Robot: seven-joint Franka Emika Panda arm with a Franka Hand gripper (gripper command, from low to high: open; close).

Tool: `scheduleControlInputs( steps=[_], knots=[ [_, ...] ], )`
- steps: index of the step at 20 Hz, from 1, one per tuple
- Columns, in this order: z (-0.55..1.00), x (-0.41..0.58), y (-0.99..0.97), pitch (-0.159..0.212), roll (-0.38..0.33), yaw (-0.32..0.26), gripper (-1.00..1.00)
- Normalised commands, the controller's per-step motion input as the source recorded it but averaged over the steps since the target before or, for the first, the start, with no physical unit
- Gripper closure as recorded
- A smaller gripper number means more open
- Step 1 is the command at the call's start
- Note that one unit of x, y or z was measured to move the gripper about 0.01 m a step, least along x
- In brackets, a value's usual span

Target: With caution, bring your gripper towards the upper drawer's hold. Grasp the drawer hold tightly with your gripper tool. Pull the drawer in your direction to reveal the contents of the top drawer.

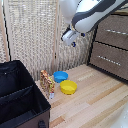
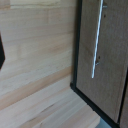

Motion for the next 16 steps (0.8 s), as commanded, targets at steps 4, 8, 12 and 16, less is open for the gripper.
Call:
scheduleControlInputs(
  steps=[4,8,12,16],
  knots=[
    [0.49,0.337,0.12,0.034,-0.268,-0.109,-1.0],
    [0.64,0.094,0.1,0.034,-0.208,-0.201,-1.0],
    [0.54,0.089,-0.02,0.021,-0.224,-0.198,-1.0],
    [0.25,0.329,-0.27,0.002,-0.272,-0.159,-1.0]
  ],
)
